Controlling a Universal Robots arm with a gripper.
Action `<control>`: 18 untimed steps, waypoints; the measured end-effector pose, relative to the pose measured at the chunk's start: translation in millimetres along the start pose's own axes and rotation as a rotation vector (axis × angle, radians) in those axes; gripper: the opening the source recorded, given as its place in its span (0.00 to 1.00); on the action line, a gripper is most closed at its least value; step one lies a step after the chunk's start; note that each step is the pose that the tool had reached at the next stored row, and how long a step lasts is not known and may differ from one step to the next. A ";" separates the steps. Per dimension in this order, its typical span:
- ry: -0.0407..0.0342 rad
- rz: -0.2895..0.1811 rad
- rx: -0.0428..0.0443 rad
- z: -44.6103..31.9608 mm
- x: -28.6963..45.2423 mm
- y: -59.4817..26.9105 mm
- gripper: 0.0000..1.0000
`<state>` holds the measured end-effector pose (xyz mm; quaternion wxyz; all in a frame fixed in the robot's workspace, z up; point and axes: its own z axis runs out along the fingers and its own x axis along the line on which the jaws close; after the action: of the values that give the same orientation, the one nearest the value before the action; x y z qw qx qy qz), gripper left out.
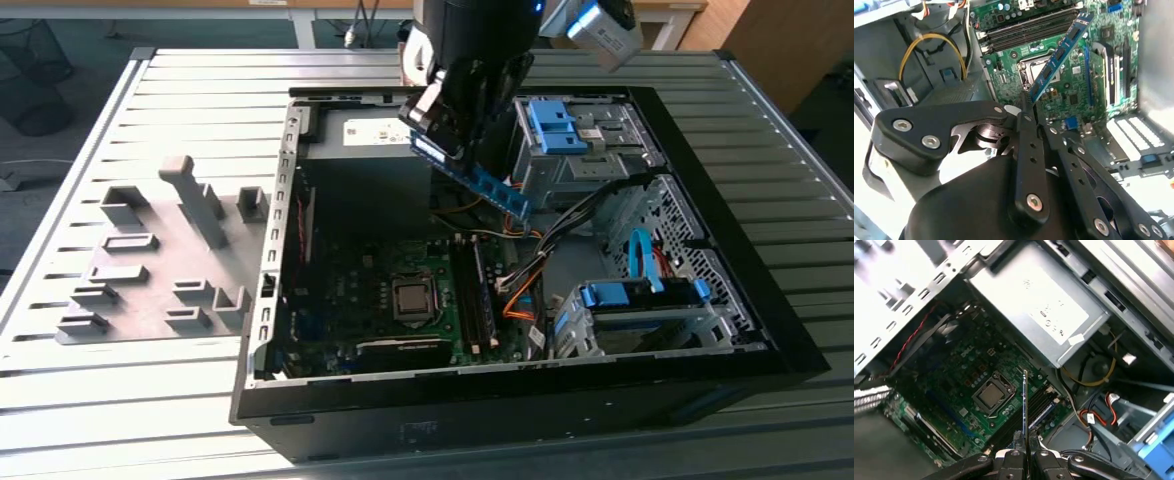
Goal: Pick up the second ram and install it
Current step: 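Insert the second ram into the second slot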
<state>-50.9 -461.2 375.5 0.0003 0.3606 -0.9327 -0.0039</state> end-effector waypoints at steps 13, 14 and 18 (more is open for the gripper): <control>-0.0010 0.236 0.0013 3.7 0.0 0.0 0.14; -0.0012 0.255 0.0014 4.0 0.0 0.0 0.14; -0.0017 0.328 0.0015 5.6 0.0 0.0 0.14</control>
<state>-50.9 -461.2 369.9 -0.0001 0.2036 -0.9790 -0.0035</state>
